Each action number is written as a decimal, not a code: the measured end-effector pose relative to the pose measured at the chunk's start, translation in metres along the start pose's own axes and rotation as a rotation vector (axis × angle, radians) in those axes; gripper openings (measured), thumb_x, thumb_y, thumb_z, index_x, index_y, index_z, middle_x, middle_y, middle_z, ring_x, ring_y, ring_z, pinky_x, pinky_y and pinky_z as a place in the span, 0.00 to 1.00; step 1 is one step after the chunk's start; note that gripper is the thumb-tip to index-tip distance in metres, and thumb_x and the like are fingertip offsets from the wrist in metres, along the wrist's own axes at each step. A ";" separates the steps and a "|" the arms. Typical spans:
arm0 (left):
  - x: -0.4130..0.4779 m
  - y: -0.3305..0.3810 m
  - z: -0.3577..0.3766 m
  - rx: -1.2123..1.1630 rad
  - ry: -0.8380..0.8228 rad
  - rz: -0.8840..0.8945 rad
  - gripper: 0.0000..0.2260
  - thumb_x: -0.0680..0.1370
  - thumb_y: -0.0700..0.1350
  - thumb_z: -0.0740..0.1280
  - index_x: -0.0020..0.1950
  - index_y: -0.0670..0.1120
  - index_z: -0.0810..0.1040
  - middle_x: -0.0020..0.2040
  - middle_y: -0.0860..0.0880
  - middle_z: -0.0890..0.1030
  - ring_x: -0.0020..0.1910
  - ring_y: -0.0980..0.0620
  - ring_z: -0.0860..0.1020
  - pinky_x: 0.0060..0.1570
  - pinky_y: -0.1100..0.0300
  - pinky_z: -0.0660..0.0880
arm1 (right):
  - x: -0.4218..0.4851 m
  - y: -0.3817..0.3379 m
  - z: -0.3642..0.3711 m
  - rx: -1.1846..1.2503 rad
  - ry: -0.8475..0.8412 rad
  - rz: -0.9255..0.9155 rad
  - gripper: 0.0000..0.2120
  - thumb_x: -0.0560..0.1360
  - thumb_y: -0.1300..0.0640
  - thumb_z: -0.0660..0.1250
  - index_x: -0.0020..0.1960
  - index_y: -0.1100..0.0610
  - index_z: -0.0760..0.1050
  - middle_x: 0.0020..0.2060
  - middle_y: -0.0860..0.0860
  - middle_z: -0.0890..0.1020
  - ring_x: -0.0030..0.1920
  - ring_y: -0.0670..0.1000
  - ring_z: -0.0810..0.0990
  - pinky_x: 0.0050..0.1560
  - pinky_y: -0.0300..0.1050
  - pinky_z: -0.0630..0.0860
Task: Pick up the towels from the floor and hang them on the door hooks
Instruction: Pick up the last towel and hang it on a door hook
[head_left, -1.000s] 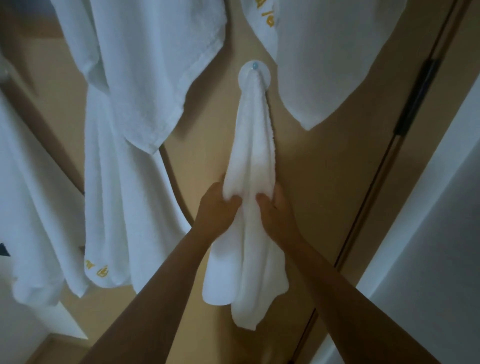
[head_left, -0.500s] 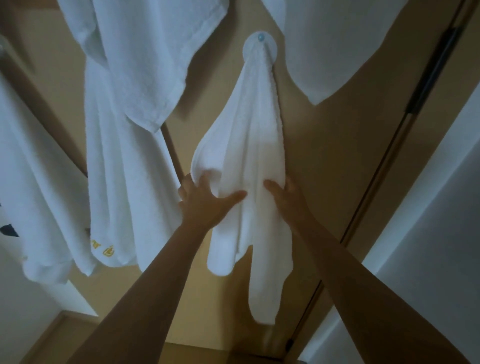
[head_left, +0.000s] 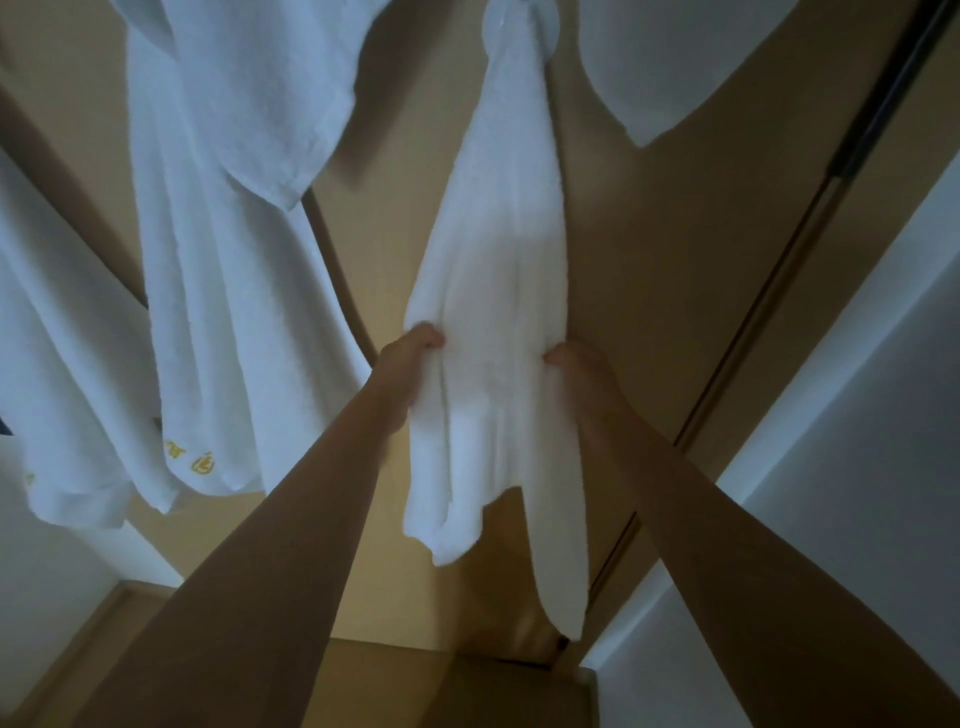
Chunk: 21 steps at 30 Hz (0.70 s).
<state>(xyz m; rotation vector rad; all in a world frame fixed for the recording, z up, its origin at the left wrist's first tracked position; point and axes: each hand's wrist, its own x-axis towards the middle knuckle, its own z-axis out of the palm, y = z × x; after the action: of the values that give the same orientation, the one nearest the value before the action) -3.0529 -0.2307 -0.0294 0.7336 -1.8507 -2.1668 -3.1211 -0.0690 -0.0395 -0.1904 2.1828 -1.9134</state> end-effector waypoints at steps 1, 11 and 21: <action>0.006 -0.007 -0.002 0.012 0.038 0.015 0.27 0.61 0.54 0.65 0.58 0.45 0.75 0.51 0.46 0.79 0.45 0.48 0.77 0.46 0.56 0.73 | 0.000 0.003 0.000 -0.056 0.013 -0.027 0.07 0.76 0.59 0.59 0.48 0.56 0.75 0.40 0.49 0.77 0.42 0.49 0.75 0.43 0.43 0.72; 0.019 -0.082 -0.021 0.190 0.155 -0.173 0.41 0.55 0.74 0.68 0.59 0.48 0.74 0.53 0.49 0.81 0.53 0.45 0.78 0.60 0.46 0.74 | -0.002 0.024 -0.003 -0.465 0.081 -0.187 0.15 0.79 0.49 0.57 0.54 0.60 0.73 0.47 0.54 0.79 0.46 0.53 0.77 0.45 0.44 0.71; -0.034 -0.087 -0.021 0.705 0.360 0.038 0.31 0.72 0.51 0.68 0.71 0.44 0.61 0.66 0.42 0.67 0.66 0.41 0.66 0.65 0.47 0.65 | -0.039 0.038 0.003 -0.706 0.124 -0.280 0.18 0.76 0.54 0.60 0.62 0.62 0.69 0.58 0.60 0.74 0.59 0.59 0.73 0.60 0.54 0.73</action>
<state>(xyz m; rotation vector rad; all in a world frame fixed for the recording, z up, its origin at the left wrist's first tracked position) -2.9988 -0.2166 -0.1076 1.1034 -2.3716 -1.2082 -3.0805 -0.0565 -0.0739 -0.5271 2.9645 -1.1963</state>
